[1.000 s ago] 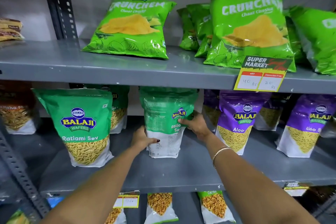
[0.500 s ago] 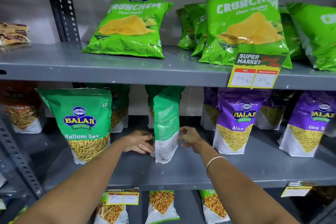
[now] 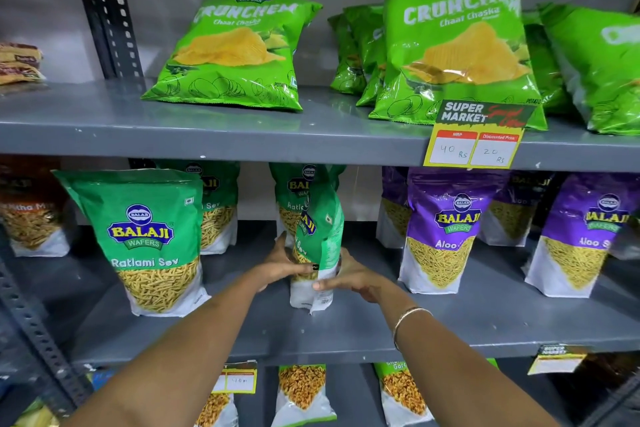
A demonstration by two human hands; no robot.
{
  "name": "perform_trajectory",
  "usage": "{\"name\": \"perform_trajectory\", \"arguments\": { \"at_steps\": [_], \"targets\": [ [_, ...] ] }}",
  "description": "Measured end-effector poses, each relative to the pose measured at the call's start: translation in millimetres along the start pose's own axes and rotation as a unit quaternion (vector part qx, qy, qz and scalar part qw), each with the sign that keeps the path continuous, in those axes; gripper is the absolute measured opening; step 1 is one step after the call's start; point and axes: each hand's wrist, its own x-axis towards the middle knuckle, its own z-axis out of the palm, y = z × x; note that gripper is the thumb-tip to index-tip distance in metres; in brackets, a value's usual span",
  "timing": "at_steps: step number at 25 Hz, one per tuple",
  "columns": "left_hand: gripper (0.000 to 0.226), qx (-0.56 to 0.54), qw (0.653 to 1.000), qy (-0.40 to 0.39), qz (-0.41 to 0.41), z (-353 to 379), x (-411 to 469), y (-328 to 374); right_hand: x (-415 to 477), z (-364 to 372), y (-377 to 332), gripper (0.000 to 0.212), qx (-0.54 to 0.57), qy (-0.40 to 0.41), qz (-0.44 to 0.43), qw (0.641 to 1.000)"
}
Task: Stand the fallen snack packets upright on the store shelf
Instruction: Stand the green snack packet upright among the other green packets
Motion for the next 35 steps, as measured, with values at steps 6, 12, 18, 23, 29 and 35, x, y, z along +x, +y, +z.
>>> {"name": "perform_trajectory", "arguments": {
  "at_steps": [6,12,18,23,29,35],
  "targets": [
    [0.082,0.042,0.999,0.008,-0.020,-16,1,4,0,-12,-7,0.087,-0.003,0.031,-0.015,0.999],
    [0.080,-0.058,0.996,0.067,-0.019,-16,3,-3,9,-29,-7,0.063,-0.034,0.123,-0.030,0.991],
    [0.040,0.030,0.990,0.136,-0.023,-6,4,-7,10,-37,-7,0.070,0.105,0.026,-0.070,0.992],
    [0.041,0.054,0.987,0.150,-0.008,4,2,-8,15,-30,-9,0.068,0.117,0.052,-0.102,0.987],
    [0.025,0.117,0.985,0.068,-0.108,-31,-40,-39,19,-41,3,0.024,-0.096,-0.047,0.142,0.984],
    [0.045,0.105,0.928,0.011,-0.357,-148,-88,-112,29,62,-46,0.034,-0.213,-0.236,0.310,0.896]
  ]
}}
